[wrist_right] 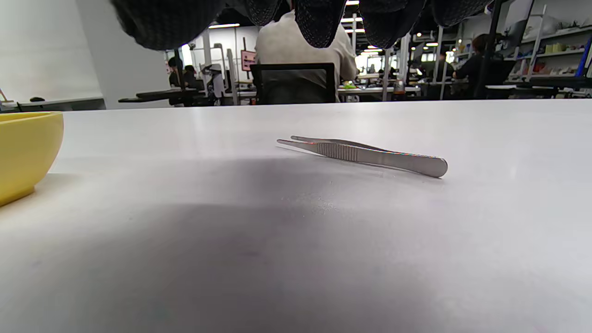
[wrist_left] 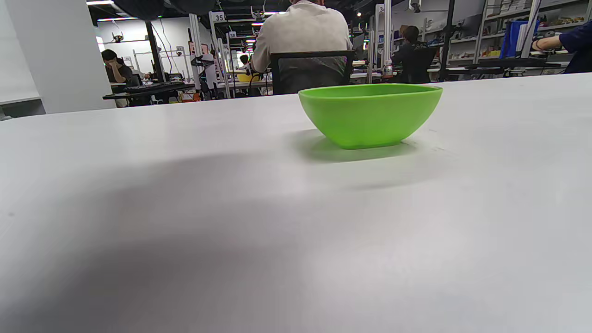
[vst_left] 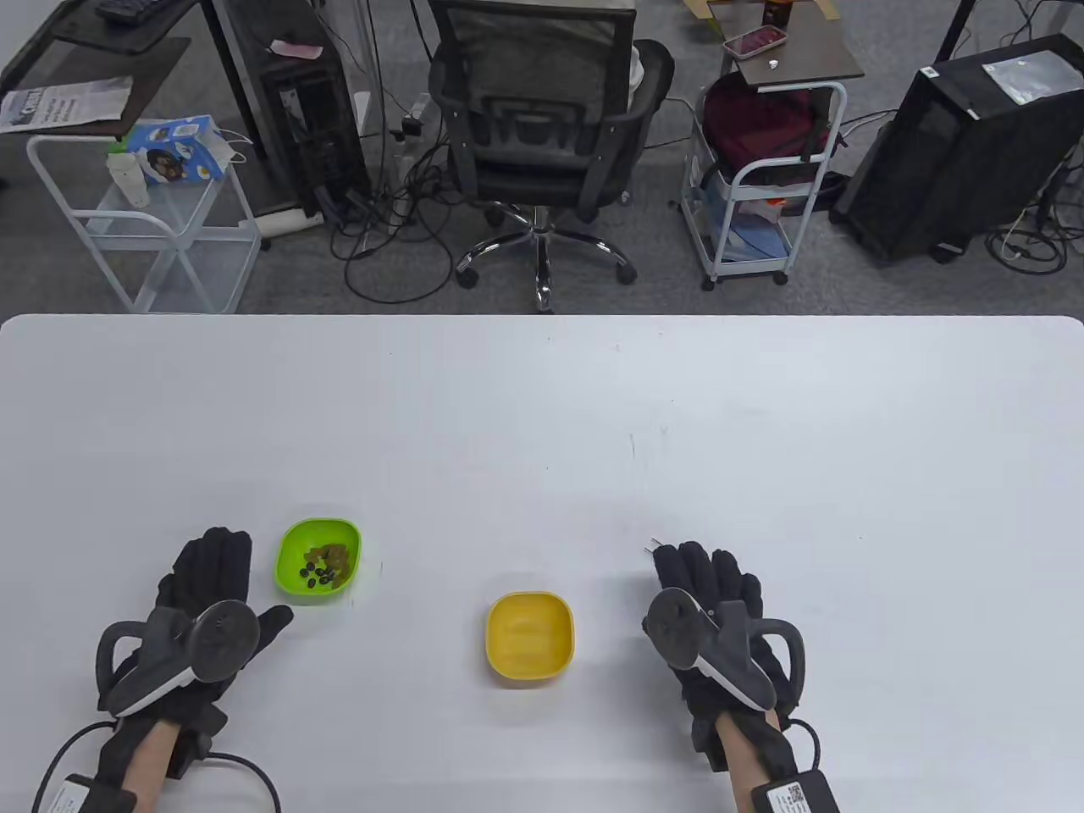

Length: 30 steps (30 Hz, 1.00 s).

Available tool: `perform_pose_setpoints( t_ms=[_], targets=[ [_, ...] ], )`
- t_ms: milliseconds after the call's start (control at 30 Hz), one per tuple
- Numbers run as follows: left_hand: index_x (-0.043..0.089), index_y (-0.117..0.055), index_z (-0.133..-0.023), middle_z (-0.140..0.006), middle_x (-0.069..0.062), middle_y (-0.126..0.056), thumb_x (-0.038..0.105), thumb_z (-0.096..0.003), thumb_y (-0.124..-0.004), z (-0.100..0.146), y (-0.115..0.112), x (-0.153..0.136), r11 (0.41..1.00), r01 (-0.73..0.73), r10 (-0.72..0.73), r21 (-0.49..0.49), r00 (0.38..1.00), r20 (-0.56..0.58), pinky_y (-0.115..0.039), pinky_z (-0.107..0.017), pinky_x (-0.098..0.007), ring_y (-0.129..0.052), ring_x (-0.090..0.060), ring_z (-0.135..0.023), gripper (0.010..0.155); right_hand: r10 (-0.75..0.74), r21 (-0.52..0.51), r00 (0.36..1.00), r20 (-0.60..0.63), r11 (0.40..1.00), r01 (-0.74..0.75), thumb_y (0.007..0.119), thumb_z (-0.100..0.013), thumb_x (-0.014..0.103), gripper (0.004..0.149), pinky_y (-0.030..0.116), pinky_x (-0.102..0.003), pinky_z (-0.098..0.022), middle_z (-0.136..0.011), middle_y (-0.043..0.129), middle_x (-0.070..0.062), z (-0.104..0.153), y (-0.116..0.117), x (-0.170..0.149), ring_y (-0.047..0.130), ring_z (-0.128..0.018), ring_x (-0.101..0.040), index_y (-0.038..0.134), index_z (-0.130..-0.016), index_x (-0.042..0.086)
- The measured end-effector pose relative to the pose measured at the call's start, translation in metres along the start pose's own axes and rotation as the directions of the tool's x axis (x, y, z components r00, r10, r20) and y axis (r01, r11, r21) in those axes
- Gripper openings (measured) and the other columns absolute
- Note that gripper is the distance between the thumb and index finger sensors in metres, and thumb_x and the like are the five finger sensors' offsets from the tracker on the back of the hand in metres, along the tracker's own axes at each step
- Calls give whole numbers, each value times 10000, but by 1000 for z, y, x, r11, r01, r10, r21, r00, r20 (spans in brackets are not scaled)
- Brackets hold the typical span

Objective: Pick coffee beans with tweezers into small dish

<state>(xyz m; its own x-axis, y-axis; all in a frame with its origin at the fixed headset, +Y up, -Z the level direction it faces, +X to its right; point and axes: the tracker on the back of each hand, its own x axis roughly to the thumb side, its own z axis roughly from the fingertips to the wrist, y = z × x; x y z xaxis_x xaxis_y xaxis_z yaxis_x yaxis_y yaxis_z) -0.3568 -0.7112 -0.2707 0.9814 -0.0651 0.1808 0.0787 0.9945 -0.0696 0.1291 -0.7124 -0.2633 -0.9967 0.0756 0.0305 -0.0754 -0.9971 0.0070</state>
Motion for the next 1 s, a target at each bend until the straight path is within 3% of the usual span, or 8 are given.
perform_pose_setpoints(
  t_ms=[1000],
  targets=[
    [-77, -247, -1197, -1255, -381, -303, 566, -551, -498, 0, 0, 0, 1000, 8, -8, -5, 1000, -9, -530, -761, -722, -468, -631, -1124, 946, -35, 9, 999, -24, 999, 35, 649, -461, 454, 743, 451, -660, -780, -1226, 415, -118, -7, -4, -4, 469, -1093, -509, 355, -1108, 239]
  ],
)
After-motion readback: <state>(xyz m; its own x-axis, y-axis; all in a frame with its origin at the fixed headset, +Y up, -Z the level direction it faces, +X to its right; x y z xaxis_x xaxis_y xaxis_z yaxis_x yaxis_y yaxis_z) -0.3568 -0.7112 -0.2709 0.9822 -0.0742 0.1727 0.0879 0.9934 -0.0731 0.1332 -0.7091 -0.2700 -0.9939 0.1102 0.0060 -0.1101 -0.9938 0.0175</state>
